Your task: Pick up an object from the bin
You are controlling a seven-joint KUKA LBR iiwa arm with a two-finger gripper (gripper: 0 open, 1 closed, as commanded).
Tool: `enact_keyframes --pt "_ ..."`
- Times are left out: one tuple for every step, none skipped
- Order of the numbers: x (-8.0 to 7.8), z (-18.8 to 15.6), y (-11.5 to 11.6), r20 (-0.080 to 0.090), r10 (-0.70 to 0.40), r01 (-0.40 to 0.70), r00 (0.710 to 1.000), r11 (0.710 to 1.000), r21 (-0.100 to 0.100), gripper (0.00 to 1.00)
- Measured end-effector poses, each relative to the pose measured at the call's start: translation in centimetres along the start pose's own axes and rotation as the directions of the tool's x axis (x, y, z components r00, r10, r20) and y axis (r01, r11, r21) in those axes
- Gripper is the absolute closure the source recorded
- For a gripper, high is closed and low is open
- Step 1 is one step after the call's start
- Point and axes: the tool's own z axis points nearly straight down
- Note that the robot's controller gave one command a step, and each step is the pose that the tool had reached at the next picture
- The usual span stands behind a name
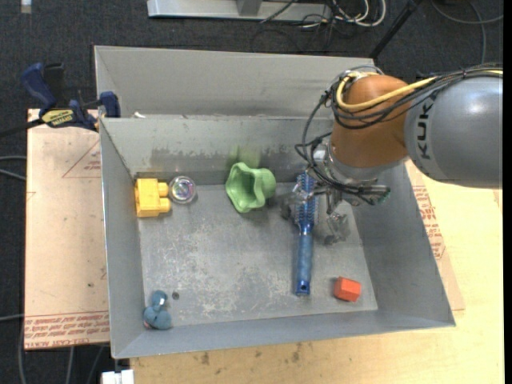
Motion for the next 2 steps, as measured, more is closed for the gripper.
enact_keyframes --pt "-0.1 -0.2 0.0 0.003 0.000 0.000 1.000 1.000 0.002 1.00" --pt "-1.4 -15.0 0.2 0.009 0.002 -0.002 1.000 1.000 0.011 1.00"
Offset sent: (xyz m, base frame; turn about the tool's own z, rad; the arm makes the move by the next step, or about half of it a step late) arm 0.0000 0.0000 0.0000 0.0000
